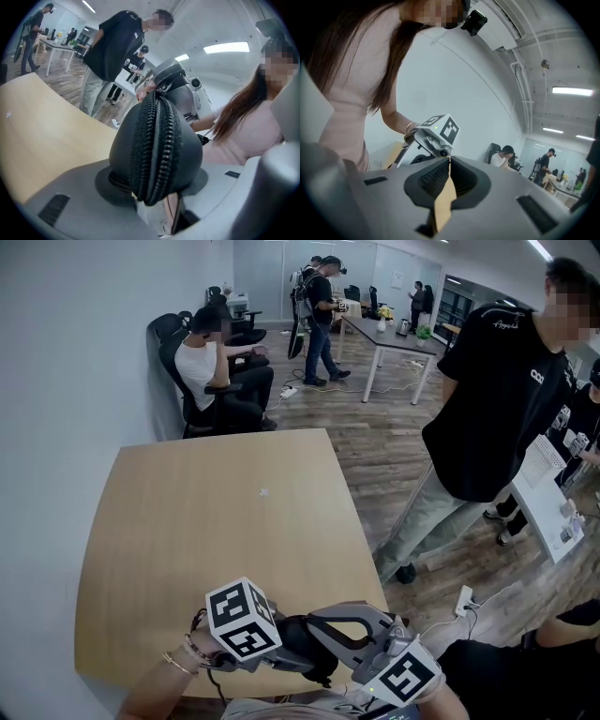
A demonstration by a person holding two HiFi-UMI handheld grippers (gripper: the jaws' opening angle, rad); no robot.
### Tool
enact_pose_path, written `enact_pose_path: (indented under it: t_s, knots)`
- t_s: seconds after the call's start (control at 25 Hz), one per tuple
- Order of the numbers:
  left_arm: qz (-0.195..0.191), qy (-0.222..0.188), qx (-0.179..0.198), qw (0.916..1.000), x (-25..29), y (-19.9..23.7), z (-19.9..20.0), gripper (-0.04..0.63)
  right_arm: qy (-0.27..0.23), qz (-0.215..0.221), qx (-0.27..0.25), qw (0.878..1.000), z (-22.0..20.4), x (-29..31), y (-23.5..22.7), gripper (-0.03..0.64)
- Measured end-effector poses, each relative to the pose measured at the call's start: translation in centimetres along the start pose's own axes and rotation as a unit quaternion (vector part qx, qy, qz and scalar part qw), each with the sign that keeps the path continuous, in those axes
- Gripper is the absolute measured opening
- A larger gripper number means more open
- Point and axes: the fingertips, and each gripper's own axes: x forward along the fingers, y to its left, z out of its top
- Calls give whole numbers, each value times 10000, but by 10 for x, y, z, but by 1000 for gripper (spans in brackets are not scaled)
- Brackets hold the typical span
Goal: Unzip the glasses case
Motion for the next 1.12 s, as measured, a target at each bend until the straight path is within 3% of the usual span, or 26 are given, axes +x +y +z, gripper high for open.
enact_pose_path:
  t_s: [1.12]
  knots:
    - [410, 748, 447, 9954, 5, 11, -11, 195, -1, 476, 291, 9984, -1, 6, 4, 15]
